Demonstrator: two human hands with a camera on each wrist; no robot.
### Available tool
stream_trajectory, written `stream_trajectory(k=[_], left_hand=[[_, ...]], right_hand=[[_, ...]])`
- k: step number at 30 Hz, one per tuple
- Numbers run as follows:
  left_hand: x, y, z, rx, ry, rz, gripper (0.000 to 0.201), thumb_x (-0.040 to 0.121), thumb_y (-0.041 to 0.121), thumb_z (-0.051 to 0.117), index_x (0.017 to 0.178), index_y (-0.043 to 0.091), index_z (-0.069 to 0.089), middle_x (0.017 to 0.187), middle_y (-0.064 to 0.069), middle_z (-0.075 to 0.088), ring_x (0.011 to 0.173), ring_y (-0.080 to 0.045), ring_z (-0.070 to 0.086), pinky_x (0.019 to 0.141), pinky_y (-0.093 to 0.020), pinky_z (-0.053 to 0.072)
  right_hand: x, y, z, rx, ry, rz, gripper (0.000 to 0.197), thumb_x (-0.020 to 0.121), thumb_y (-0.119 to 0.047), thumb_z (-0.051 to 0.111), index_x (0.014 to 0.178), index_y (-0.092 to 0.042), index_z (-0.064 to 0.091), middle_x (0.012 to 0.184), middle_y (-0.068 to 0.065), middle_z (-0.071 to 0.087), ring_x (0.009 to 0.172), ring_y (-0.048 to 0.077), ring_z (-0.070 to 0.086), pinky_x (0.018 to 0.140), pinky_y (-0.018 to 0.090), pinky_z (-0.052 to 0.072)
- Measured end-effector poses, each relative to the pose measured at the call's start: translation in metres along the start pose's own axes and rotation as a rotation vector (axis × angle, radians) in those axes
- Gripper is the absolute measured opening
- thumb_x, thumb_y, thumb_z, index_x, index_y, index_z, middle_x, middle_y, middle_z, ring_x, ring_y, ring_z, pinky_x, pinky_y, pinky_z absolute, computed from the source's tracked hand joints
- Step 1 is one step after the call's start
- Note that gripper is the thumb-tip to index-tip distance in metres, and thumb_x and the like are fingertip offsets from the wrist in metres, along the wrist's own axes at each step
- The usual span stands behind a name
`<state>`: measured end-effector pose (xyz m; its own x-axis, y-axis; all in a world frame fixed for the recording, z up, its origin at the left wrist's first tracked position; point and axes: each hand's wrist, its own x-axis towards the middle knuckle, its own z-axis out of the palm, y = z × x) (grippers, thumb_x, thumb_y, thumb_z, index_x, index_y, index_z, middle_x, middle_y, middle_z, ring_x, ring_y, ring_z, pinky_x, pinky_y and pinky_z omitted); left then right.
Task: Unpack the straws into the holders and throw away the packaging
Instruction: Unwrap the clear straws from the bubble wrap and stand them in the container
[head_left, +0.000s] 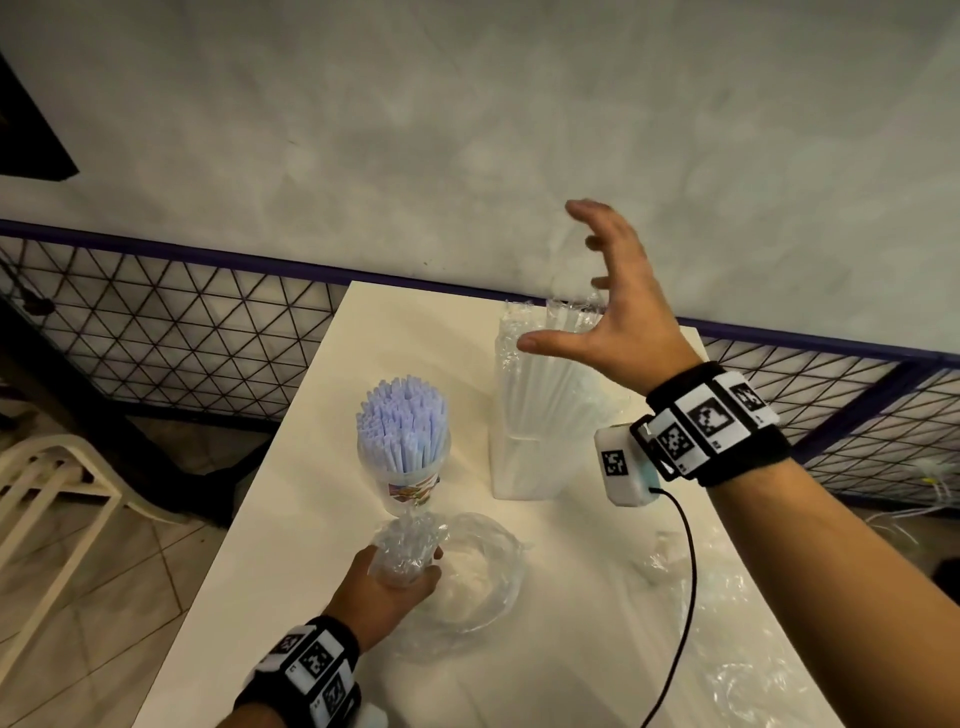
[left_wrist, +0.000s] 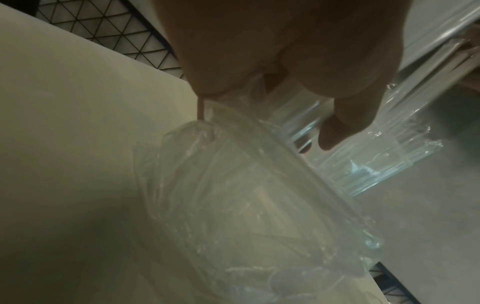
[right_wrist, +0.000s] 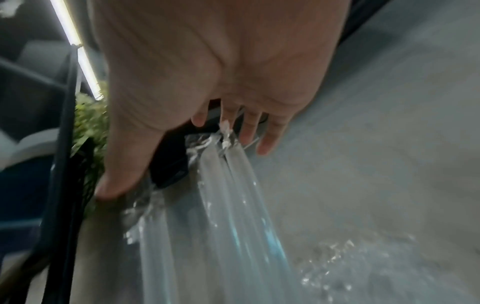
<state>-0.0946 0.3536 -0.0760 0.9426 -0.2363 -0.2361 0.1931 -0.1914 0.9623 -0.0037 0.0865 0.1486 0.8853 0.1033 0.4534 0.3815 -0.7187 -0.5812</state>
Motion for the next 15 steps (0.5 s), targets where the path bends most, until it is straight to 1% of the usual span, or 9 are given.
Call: stream_trajectory(k=[1, 2, 3, 4, 6, 8, 10, 13, 15], left_hand=[[0.0, 0.0, 0.0, 0.003, -0.006, 0.003, 0.044, 0.049, 0.048, 0.07, 0.083, 0.019, 0.073, 0.086, 0.011, 0.072, 0.08, -0.004, 0.067, 0.072, -0.006, 0.047], [0.0, 0.001, 0.0, 0.003, -0.006, 0.003, 0.043, 0.049, 0.048, 0.07, 0.082, 0.02, 0.074, 0.087, 0.011, 0.072, 0.08, -0.004, 0.067, 0.073, -0.008, 0.048], [0.0, 0.0, 0.0, 0.0, -0.002, 0.002, 0.043, 0.049, 0.048, 0.07, 0.082, 0.021, 0.074, 0.087, 0.01, 0.072, 0.08, -0.004, 0.068, 0.073, -0.008, 0.048], [0.0, 0.0, 0.0, -0.004, 0.005, 0.002, 0.042, 0.049, 0.047, 0.071, 0.081, 0.021, 0.074, 0.087, 0.009, 0.073, 0.081, -0.004, 0.068, 0.073, -0.008, 0.048], [0.0, -0.001, 0.0, -0.011, 0.013, 0.01, 0.042, 0.049, 0.046, 0.071, 0.081, 0.019, 0.074, 0.087, 0.007, 0.073, 0.081, -0.005, 0.068, 0.073, -0.006, 0.047], [0.0, -0.002, 0.0, -0.025, 0.014, 0.007, 0.041, 0.05, 0.044, 0.072, 0.081, 0.018, 0.074, 0.087, 0.005, 0.074, 0.082, -0.007, 0.069, 0.074, -0.007, 0.048], [0.0, -0.001, 0.0, -0.031, 0.013, 0.004, 0.04, 0.05, 0.043, 0.072, 0.081, 0.018, 0.074, 0.086, 0.005, 0.074, 0.082, -0.009, 0.069, 0.075, -0.01, 0.049], [-0.001, 0.0, 0.001, -0.025, 0.016, 0.012, 0.037, 0.051, 0.042, 0.072, 0.08, 0.019, 0.074, 0.085, 0.005, 0.074, 0.083, -0.01, 0.069, 0.076, -0.011, 0.05], [-0.001, 0.0, 0.0, -0.017, 0.013, 0.006, 0.036, 0.051, 0.042, 0.071, 0.08, 0.021, 0.074, 0.086, 0.005, 0.074, 0.084, -0.009, 0.069, 0.077, -0.012, 0.05]], right_hand=[[0.001, 0.0, 0.003, -0.098, -0.03, -0.057, 0.094, 0.074, -0.051, 0.082, 0.15, -0.026, 0.033, 0.155, -0.013, 0.026, 0.145, 0.014, 0.028, 0.117, 0.041, 0.032], [0.002, 0.001, 0.008, -0.197, -0.082, -0.1, 0.084, 0.082, -0.054, 0.073, 0.15, -0.023, 0.035, 0.158, -0.007, 0.029, 0.146, 0.015, 0.028, 0.119, 0.041, 0.028], [0.002, 0.005, 0.015, -0.281, -0.143, -0.124, 0.074, 0.09, -0.055, 0.063, 0.15, -0.02, 0.037, 0.158, -0.002, 0.034, 0.147, 0.017, 0.029, 0.119, 0.042, 0.028], [0.0, 0.009, 0.024, -0.341, -0.201, -0.129, 0.068, 0.094, -0.055, 0.054, 0.149, -0.017, 0.04, 0.157, 0.002, 0.038, 0.147, 0.02, 0.031, 0.118, 0.043, 0.029], [-0.01, 0.022, 0.045, -0.428, -0.298, -0.107, 0.061, 0.098, -0.05, 0.04, 0.146, -0.013, 0.044, 0.154, 0.007, 0.043, 0.146, 0.025, 0.034, 0.116, 0.045, 0.032], [-0.027, 0.037, 0.065, -0.521, -0.361, -0.067, 0.062, 0.1, -0.049, 0.028, 0.147, -0.012, 0.044, 0.155, 0.008, 0.042, 0.146, 0.026, 0.034, 0.116, 0.045, 0.032], [-0.045, 0.05, 0.078, -0.619, -0.374, -0.023, 0.067, 0.099, -0.049, 0.015, 0.151, -0.013, 0.036, 0.16, 0.006, 0.034, 0.148, 0.025, 0.03, 0.119, 0.044, 0.027], [-0.057, 0.054, 0.082, -0.68, -0.389, -0.006, 0.072, 0.097, -0.053, 0.009, 0.157, -0.015, 0.022, 0.165, 0.001, 0.018, 0.153, 0.02, 0.015, 0.123, 0.041, 0.013], [-0.055, 0.048, 0.075, -0.65, -0.412, -0.006, 0.075, 0.095, -0.061, 0.009, 0.158, -0.02, 0.018, 0.166, -0.004, 0.011, 0.154, 0.016, 0.005, 0.122, 0.038, 0.004]])
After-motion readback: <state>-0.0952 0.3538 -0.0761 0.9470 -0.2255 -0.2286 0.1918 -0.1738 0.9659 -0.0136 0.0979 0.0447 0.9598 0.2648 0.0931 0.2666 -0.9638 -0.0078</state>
